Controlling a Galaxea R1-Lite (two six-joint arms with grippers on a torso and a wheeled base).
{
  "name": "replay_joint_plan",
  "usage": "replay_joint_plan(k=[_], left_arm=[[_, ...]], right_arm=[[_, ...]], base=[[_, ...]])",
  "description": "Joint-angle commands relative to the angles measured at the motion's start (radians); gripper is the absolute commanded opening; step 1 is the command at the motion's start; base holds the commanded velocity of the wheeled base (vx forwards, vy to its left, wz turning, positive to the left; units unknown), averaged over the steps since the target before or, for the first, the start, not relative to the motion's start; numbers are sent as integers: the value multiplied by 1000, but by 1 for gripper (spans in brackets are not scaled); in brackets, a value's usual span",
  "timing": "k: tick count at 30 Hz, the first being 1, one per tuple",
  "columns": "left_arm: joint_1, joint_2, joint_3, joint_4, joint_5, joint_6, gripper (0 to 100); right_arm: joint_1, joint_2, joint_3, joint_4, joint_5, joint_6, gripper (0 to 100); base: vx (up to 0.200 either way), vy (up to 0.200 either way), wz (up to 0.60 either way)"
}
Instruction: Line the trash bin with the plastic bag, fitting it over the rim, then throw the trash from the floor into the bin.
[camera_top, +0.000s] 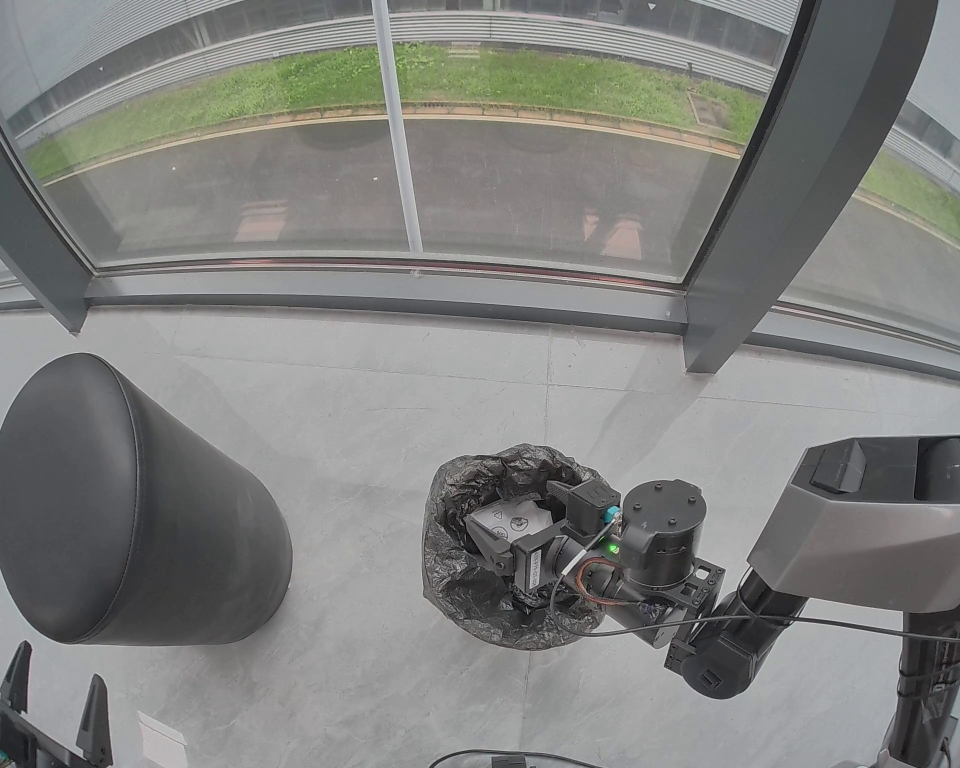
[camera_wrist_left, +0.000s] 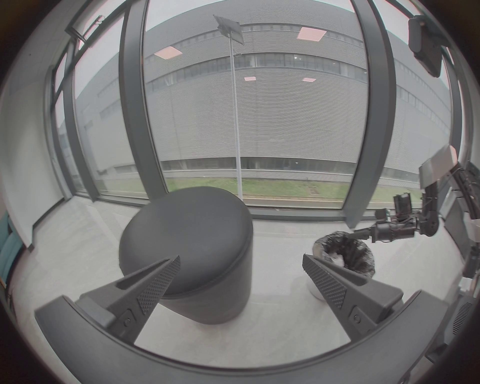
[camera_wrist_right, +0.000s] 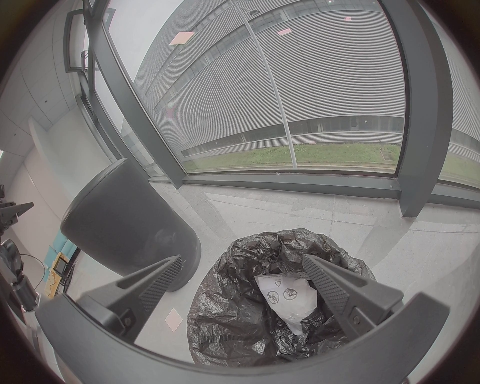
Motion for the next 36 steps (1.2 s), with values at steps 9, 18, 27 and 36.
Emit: replay_joint_plan(k=[9,18,27,36], left_arm=[[-1,-11,15,47,-84,-14,100],[-1,-13,15,49,-84,-17,100],[-1,-13,15,49,-84,-17,100],[-1,-13,15,49,-83,-22,100]], right_arm=[[13,150,-97,-17,1,6,100],[-21,251,-316,178,-19,59,100],[-56,226,-634,696,-59,308,100],[-82,246,-706,730,-72,303,100]], base=[[0,0,0],[0,0,0],[0,0,0],[0,0,0]])
